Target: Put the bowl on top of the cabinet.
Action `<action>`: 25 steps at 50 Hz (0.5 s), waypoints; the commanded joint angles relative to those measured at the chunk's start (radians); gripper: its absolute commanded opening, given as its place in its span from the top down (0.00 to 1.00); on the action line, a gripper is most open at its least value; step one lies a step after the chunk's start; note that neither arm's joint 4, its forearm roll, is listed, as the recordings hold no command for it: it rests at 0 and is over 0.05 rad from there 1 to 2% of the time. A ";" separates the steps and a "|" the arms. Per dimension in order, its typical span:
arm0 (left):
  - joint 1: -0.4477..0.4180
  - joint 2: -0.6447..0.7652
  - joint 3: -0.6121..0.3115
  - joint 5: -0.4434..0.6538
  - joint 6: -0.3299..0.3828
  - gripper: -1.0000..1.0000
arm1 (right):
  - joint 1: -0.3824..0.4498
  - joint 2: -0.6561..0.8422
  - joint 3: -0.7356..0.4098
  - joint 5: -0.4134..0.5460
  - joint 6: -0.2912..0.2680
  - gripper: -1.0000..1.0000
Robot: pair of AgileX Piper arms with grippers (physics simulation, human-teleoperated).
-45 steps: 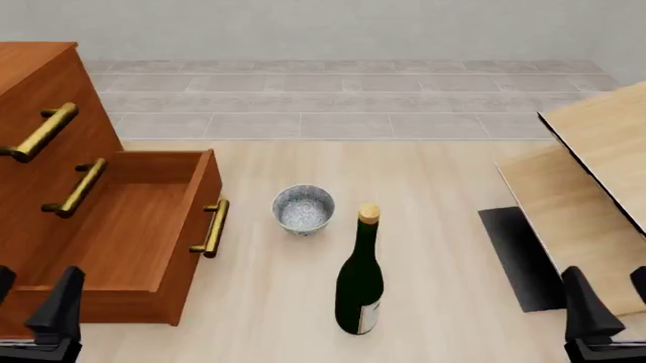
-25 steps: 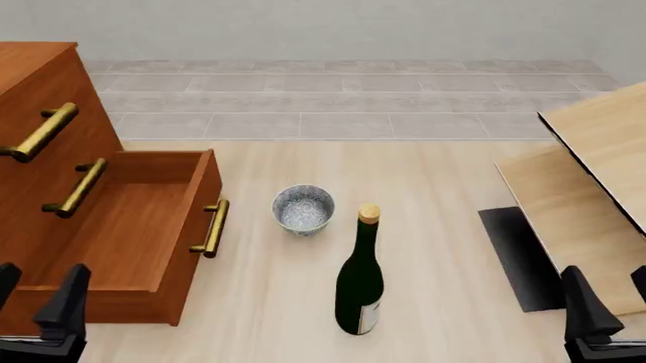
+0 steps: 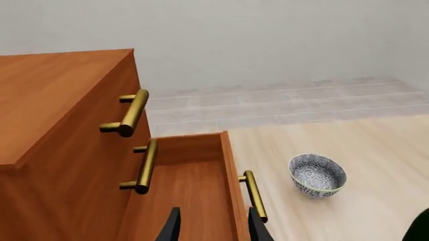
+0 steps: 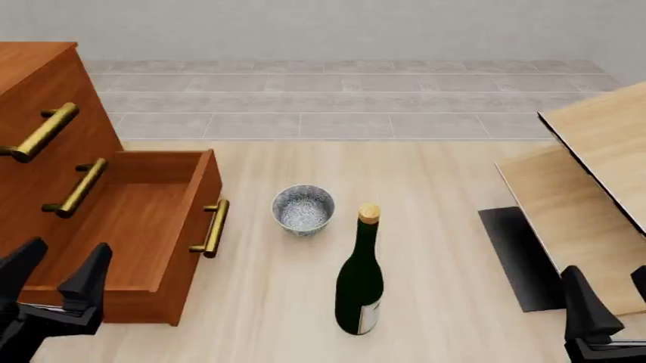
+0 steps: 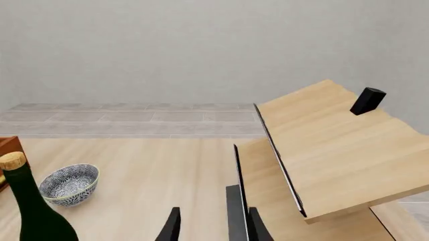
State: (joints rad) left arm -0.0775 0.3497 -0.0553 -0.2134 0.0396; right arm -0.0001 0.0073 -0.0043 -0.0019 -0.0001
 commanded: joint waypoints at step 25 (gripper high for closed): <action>-0.134 0.397 -0.184 -0.118 0.011 0.00 | 0.000 0.000 0.000 0.000 0.000 0.00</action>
State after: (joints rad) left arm -0.1729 0.6482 -0.1885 -0.3149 0.0479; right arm -0.0001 0.0074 -0.0043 -0.0019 -0.0001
